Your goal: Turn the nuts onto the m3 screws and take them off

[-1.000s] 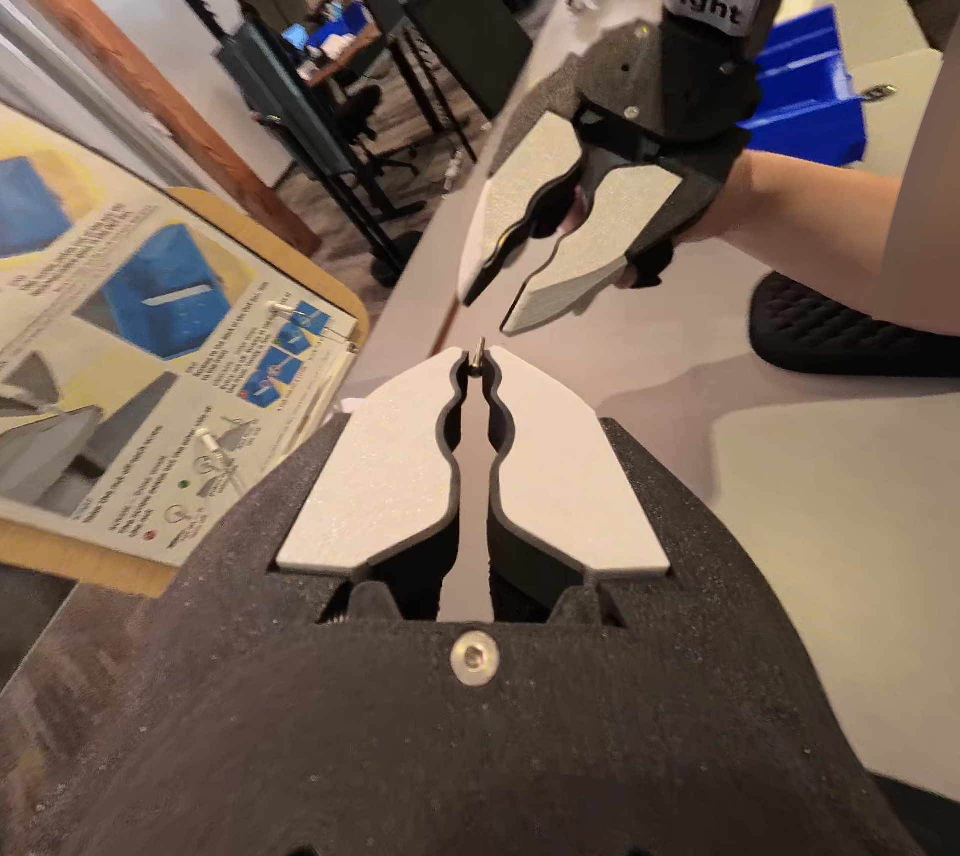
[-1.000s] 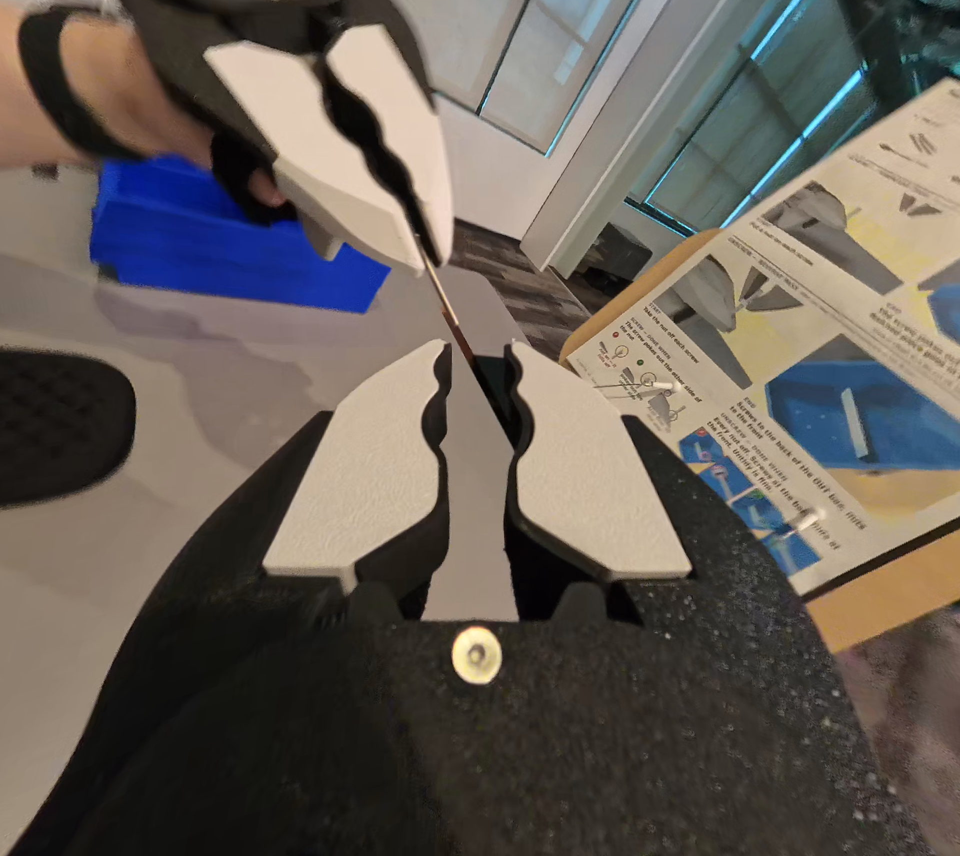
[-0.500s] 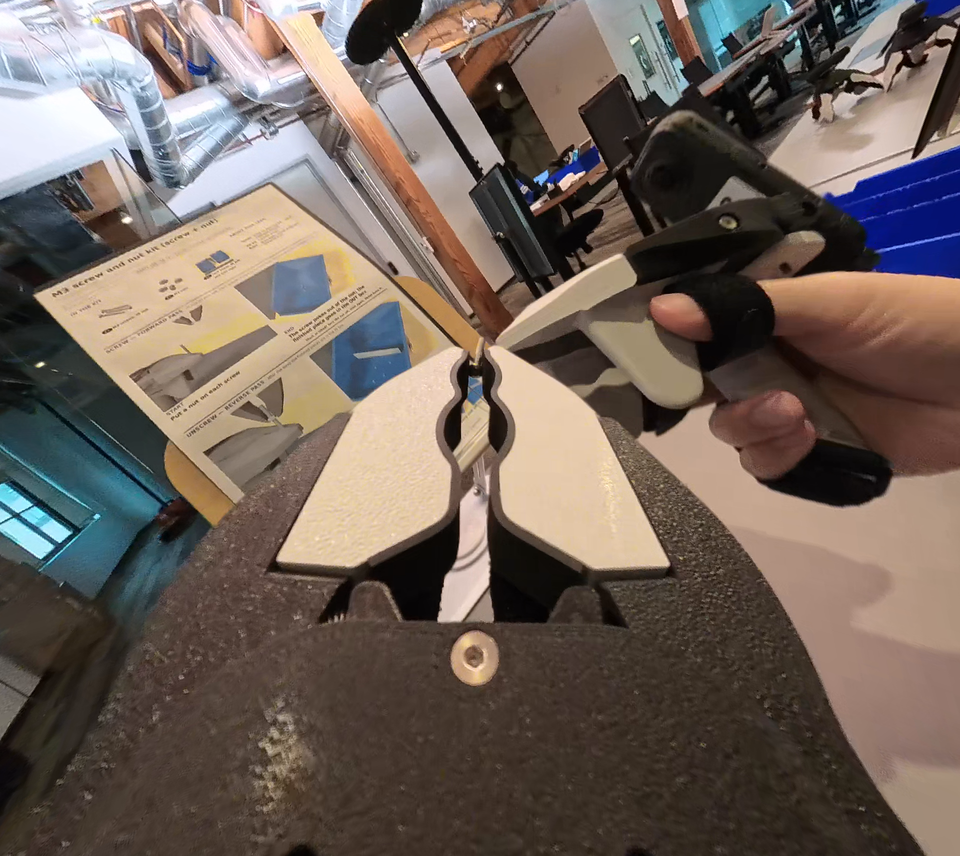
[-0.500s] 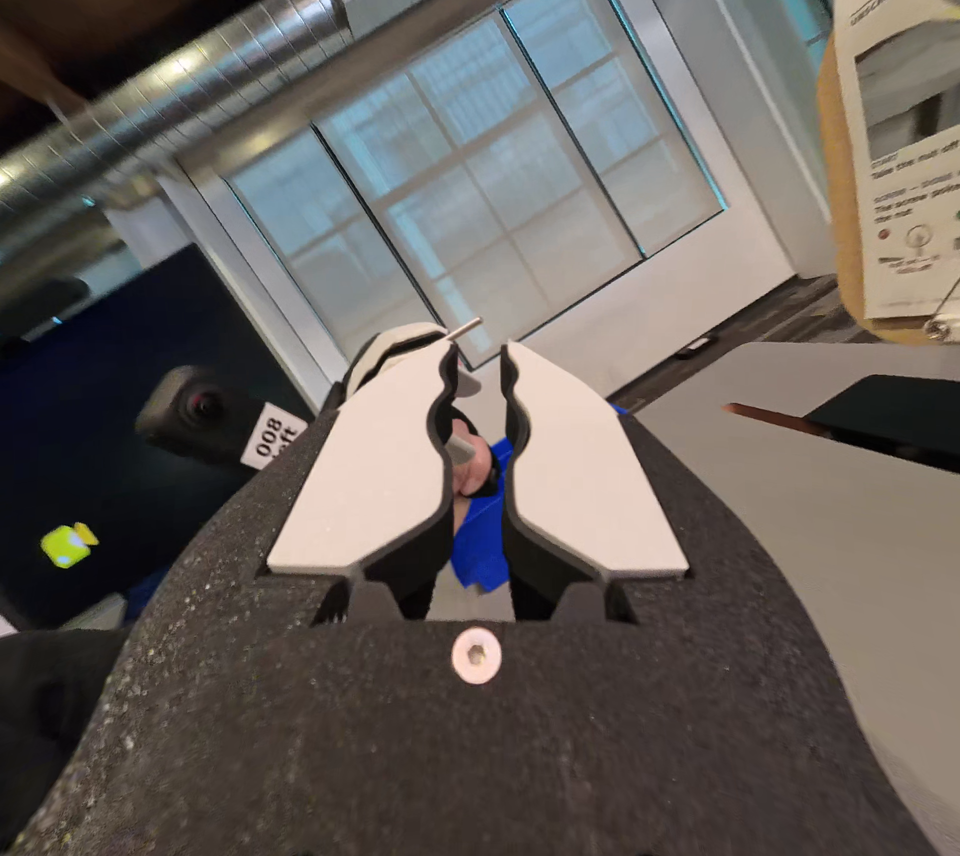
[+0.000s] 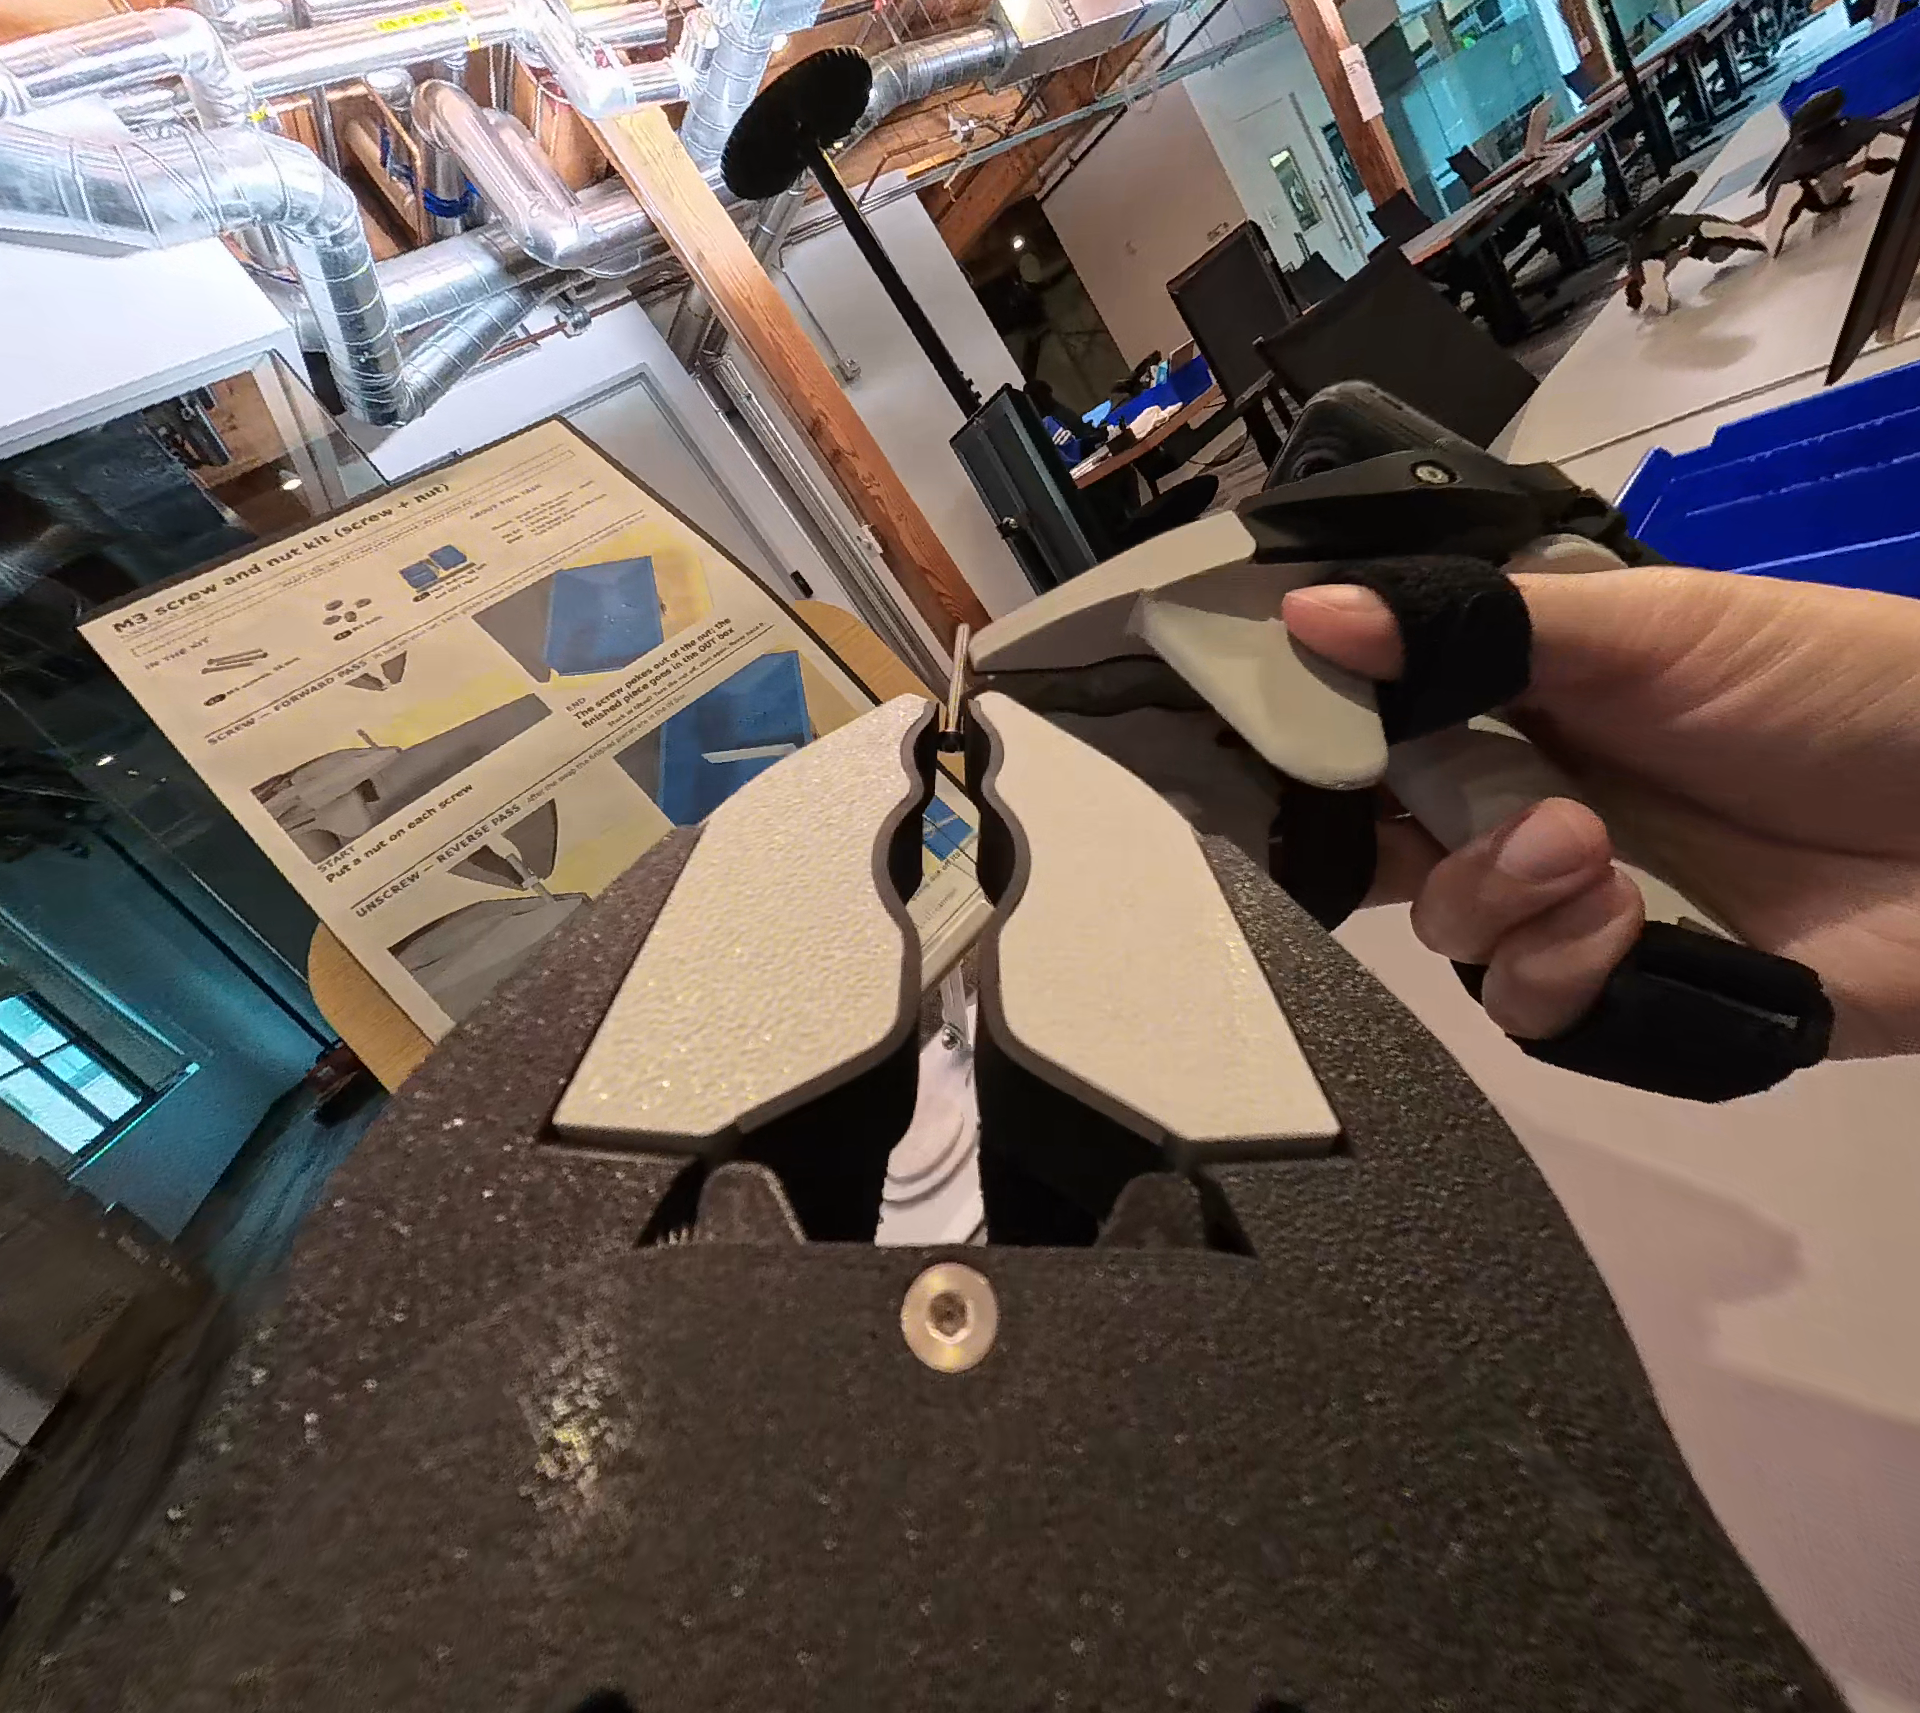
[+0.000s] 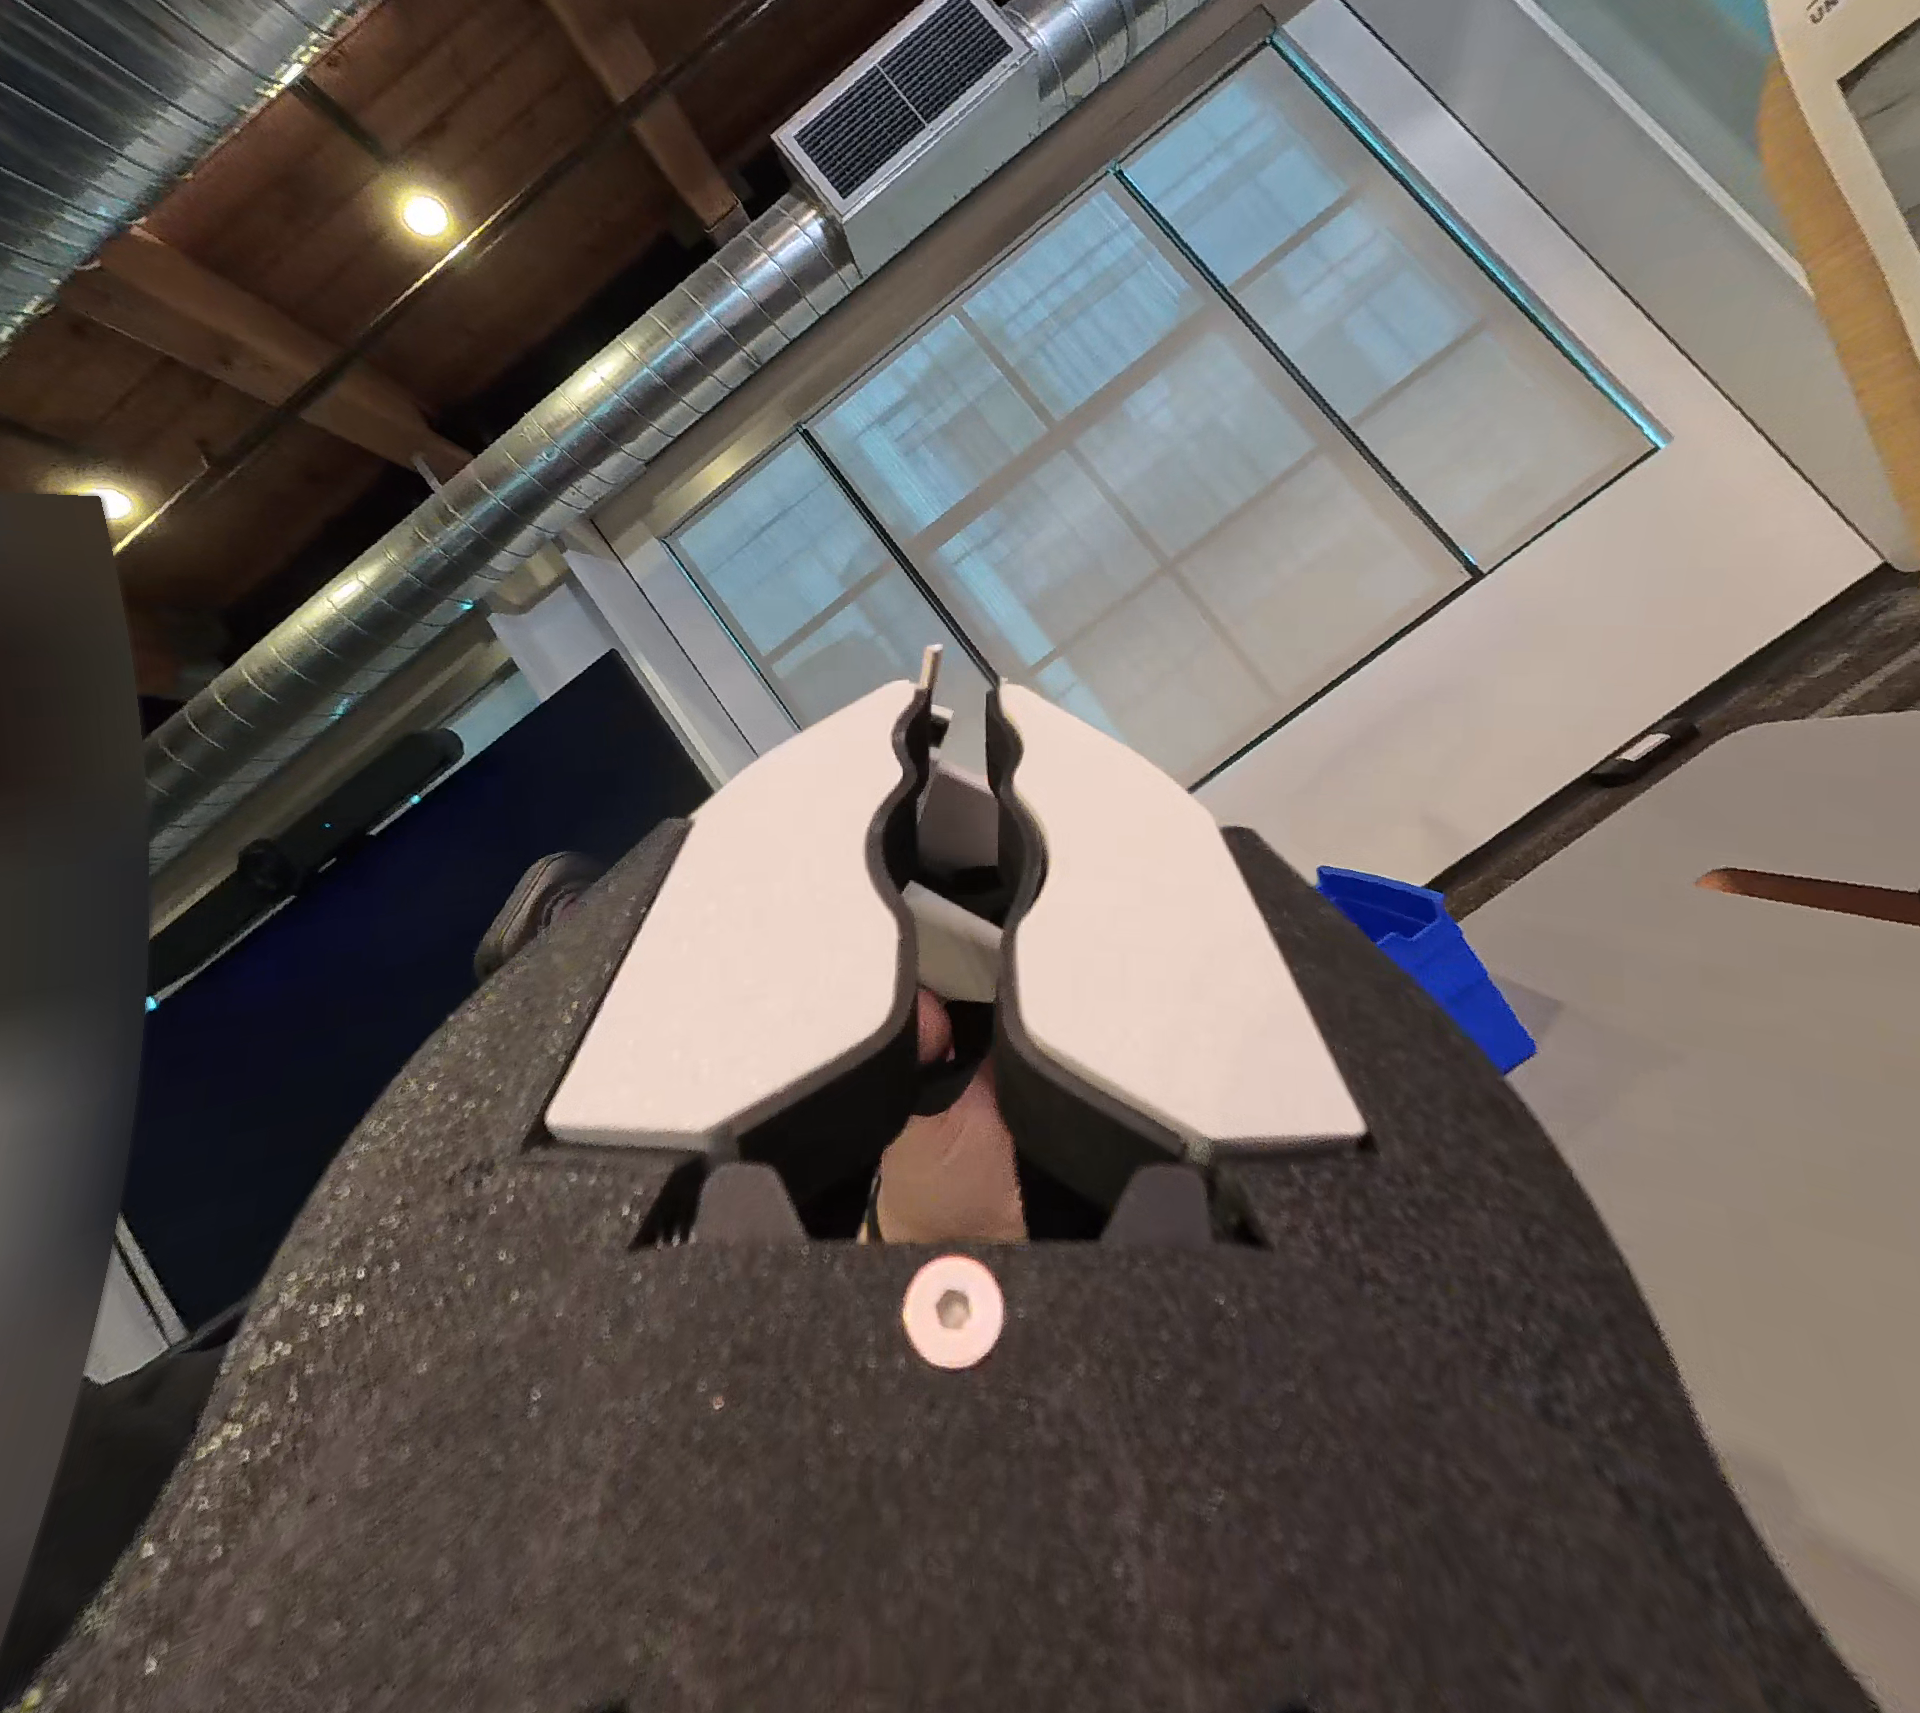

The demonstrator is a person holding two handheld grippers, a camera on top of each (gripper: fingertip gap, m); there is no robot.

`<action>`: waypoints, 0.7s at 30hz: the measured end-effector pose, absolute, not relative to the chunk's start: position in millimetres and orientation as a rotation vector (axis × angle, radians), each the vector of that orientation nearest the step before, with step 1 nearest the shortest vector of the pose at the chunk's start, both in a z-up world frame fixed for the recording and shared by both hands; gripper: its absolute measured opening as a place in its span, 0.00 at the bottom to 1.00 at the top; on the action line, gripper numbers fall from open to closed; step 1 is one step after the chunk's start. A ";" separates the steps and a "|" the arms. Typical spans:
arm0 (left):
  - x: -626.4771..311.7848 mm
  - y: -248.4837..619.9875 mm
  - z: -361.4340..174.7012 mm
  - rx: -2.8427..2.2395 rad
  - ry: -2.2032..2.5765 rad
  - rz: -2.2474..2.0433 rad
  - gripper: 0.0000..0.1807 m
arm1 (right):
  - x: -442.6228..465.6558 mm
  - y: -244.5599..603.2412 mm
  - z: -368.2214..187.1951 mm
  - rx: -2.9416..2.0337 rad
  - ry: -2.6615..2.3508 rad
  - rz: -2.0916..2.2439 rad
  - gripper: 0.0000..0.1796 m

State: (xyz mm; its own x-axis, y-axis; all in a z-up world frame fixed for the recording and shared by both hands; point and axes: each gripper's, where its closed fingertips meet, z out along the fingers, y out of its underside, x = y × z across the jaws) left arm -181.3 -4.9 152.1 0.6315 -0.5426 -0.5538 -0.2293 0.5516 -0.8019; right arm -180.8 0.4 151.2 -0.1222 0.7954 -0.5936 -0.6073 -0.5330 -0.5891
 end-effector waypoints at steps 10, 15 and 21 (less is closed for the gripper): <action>-181.2 -6.8 155.4 -0.997 0.884 -0.244 0.02 | -178.2 -3.6 156.9 -1.112 -0.266 1.794 0.07; -174.6 -10.1 152.1 -0.987 0.908 -0.251 0.02 | -177.2 -1.6 155.1 -1.120 -0.248 1.792 0.05; -174.6 -8.1 147.3 -1.016 0.905 -0.269 0.02 | -175.4 -6.5 159.2 -1.097 -0.303 1.778 0.01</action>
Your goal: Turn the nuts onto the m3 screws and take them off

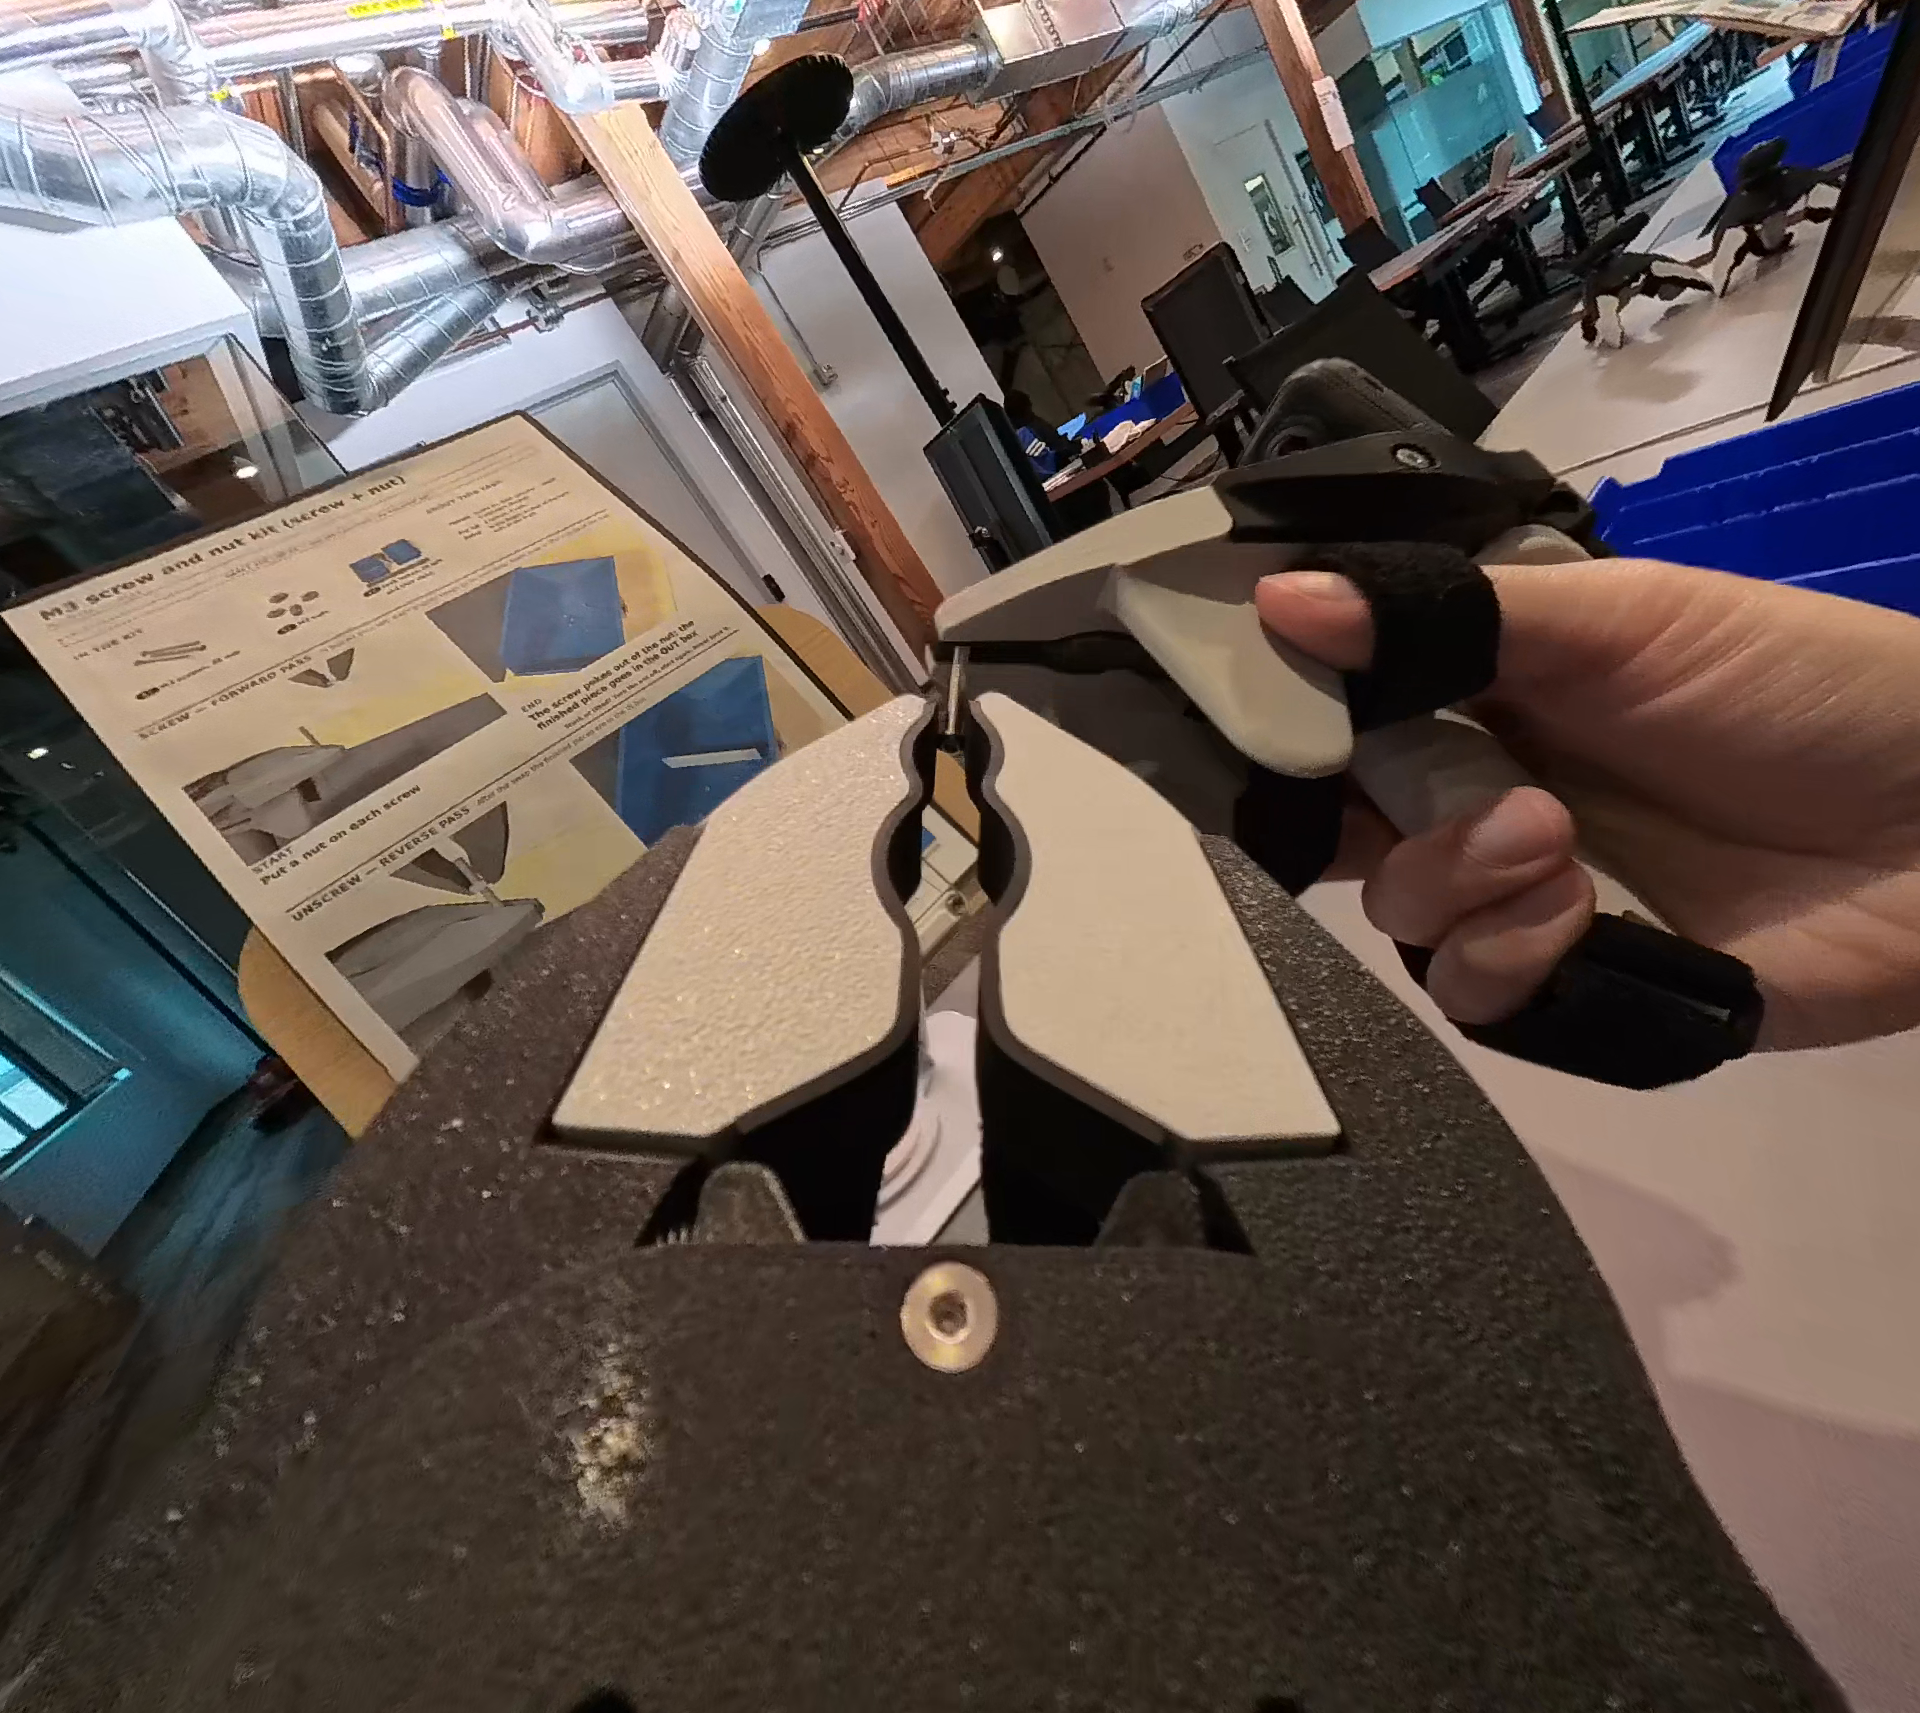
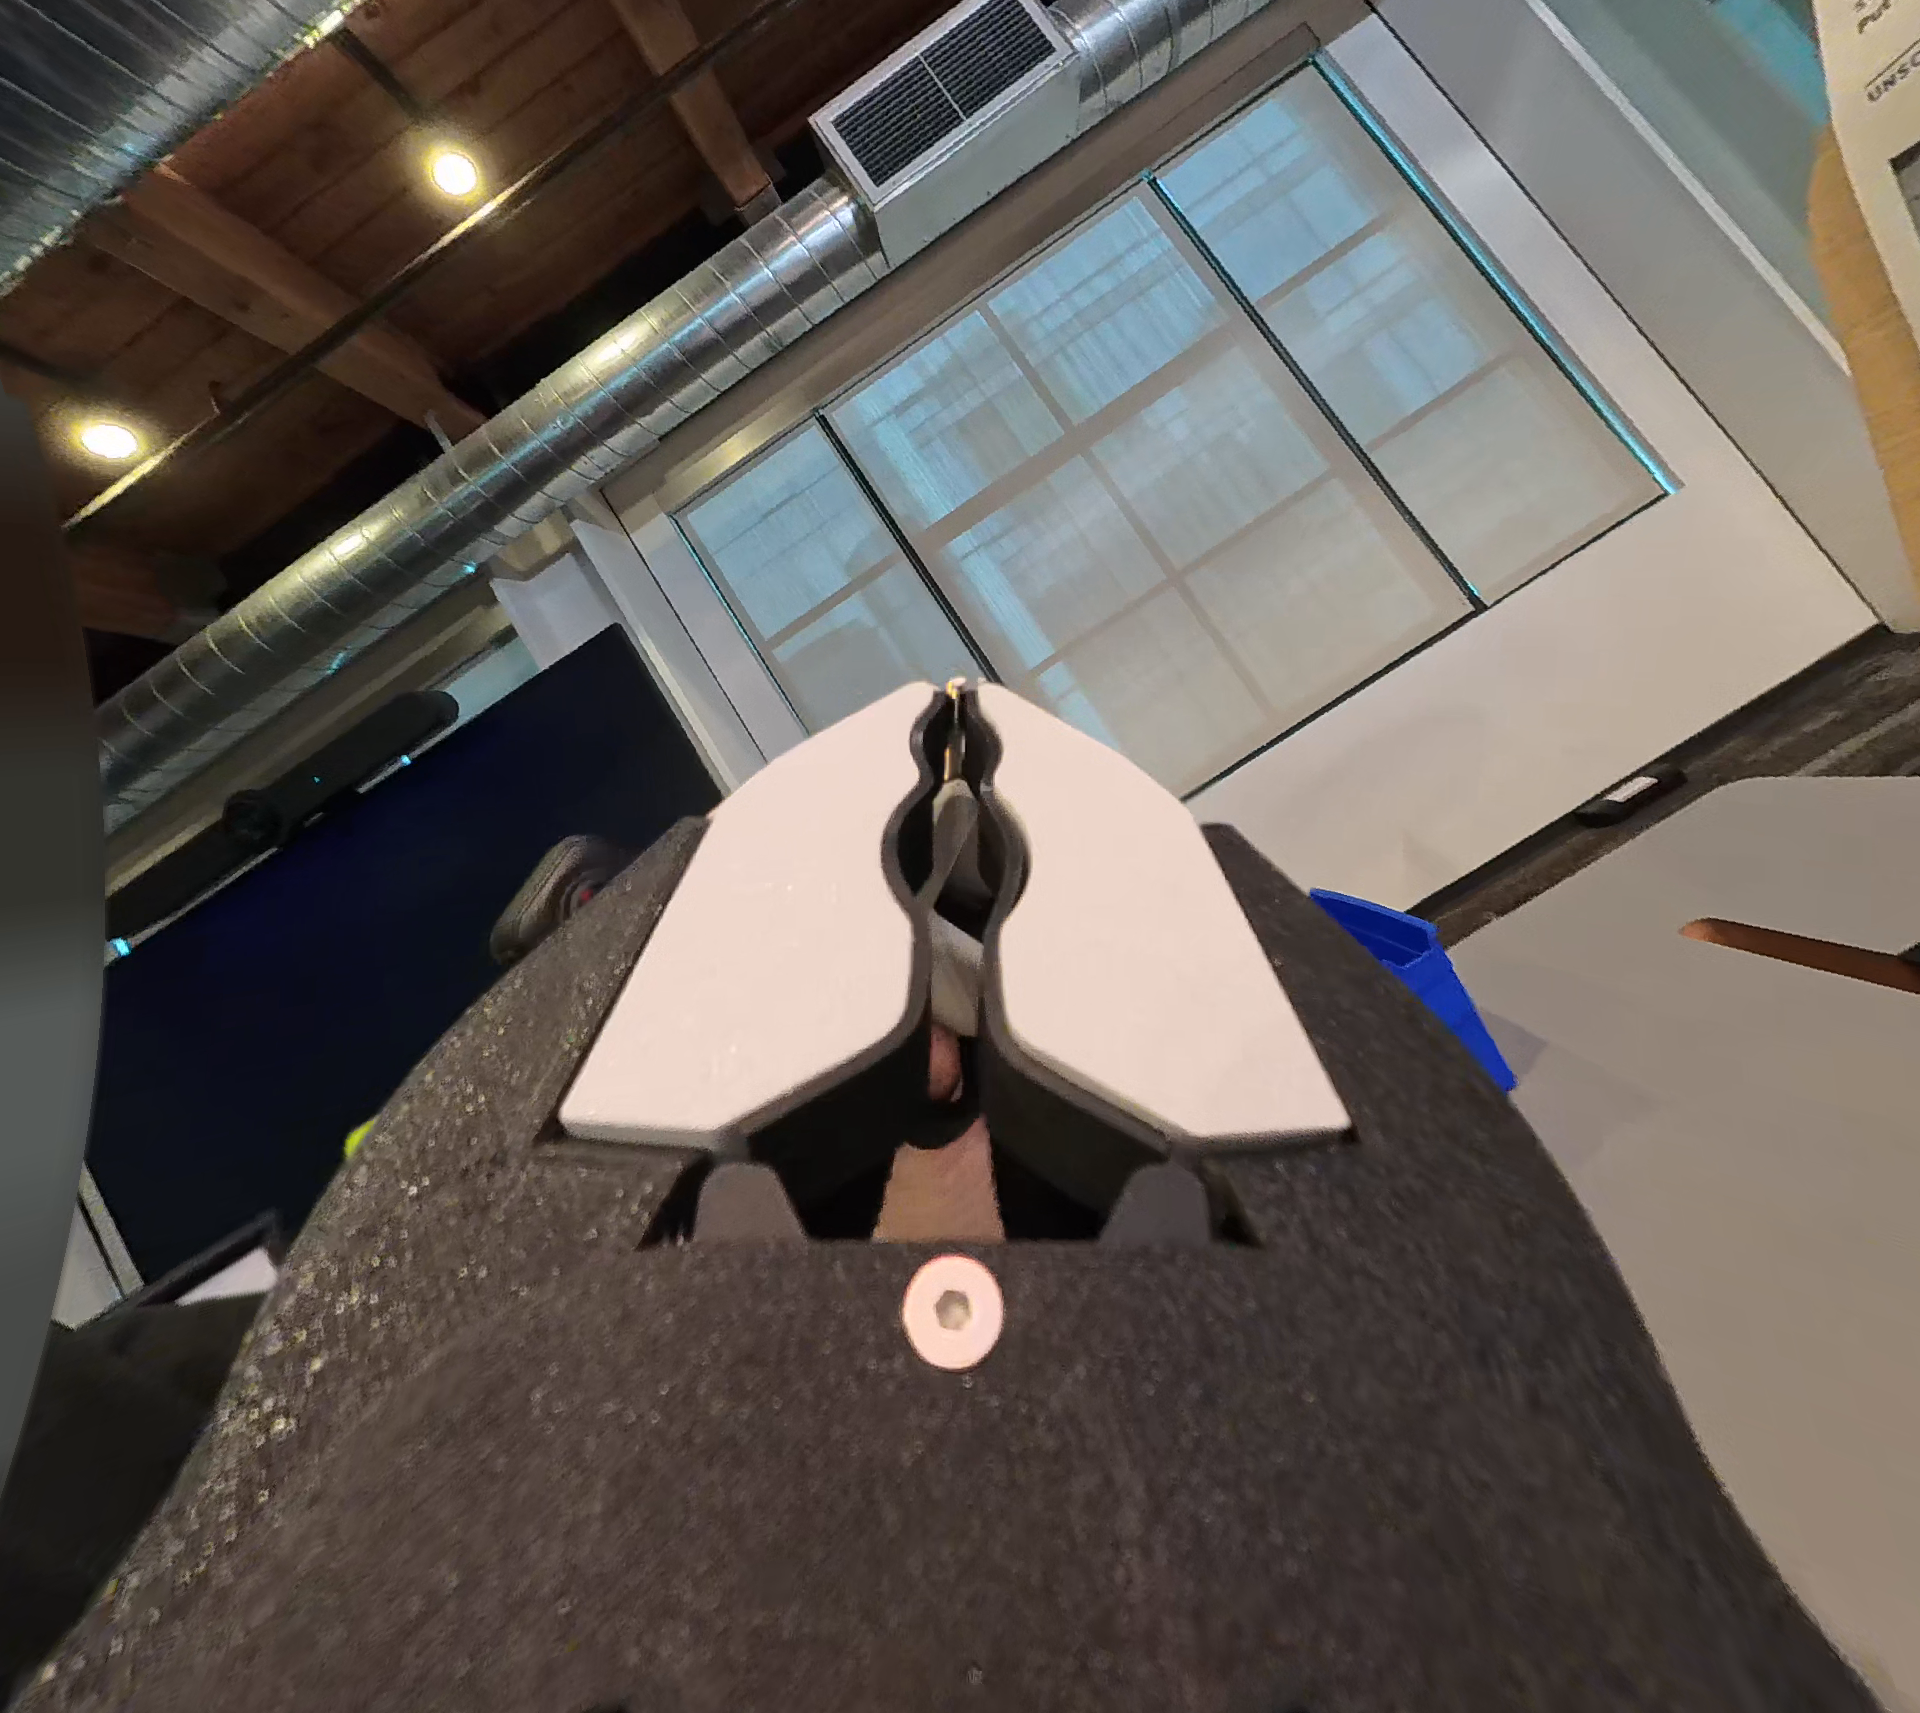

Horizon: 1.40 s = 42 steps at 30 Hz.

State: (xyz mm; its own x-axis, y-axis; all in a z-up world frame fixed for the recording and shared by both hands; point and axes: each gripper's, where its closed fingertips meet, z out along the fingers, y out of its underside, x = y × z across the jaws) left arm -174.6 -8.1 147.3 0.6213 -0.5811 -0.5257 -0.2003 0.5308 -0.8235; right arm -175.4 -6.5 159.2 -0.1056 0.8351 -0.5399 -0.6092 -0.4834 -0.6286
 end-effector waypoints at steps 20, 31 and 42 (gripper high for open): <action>-160.7 -48.9 149.7 -1.627 1.058 -1.198 0.02 | -154.1 -37.2 162.6 -1.311 -0.772 1.407 0.01; -143.4 -46.9 130.4 -1.764 1.105 -1.301 0.02 | -147.2 -36.7 146.9 -1.419 -0.802 1.521 0.01; -136.6 -44.3 119.4 -1.860 1.121 -1.329 0.07 | -148.9 -36.2 137.5 -1.453 -0.829 1.585 0.01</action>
